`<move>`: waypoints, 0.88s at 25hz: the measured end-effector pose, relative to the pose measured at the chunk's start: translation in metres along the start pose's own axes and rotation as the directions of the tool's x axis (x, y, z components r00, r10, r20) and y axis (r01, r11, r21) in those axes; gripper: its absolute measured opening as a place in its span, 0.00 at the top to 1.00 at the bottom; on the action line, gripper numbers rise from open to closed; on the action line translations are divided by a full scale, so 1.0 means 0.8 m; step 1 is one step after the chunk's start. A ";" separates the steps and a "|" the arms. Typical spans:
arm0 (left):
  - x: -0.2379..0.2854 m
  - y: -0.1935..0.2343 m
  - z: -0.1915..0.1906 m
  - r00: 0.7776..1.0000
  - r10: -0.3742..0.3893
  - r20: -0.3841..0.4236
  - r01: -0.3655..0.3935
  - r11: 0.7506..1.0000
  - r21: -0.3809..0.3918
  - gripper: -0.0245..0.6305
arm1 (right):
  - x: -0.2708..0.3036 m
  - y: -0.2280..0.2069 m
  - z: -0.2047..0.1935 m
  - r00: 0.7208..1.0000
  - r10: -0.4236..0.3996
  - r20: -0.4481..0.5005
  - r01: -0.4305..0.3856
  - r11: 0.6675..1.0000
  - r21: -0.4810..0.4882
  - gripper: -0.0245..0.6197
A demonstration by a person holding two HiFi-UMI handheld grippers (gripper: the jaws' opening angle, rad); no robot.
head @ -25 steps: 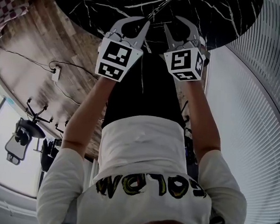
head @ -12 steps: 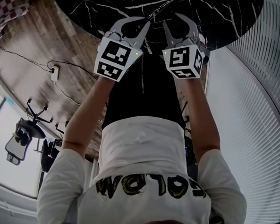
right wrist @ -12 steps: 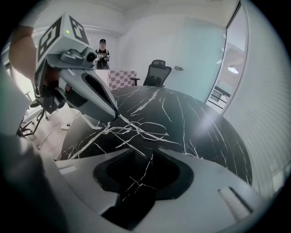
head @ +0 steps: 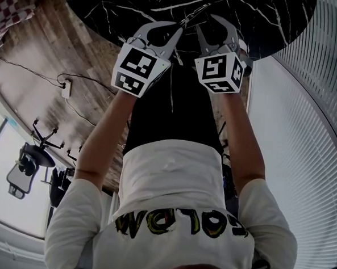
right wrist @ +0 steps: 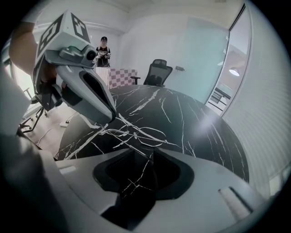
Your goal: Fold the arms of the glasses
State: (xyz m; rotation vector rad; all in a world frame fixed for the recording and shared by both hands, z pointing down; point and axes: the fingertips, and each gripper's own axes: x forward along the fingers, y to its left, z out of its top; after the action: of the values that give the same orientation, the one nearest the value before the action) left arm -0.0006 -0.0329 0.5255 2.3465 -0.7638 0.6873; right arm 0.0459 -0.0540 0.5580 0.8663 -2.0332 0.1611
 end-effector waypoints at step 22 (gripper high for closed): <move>0.003 -0.028 0.001 0.996 -0.094 -0.007 0.095 0.994 0.059 0.88 | 0.000 -0.013 -0.002 0.999 -0.050 -0.010 0.050 0.997 0.051 0.73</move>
State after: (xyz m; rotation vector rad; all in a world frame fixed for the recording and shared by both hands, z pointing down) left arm 0.0156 -0.0195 0.5183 2.4166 -0.6340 0.6828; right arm 0.0537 -0.0611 0.5572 0.9456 -2.0047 0.1895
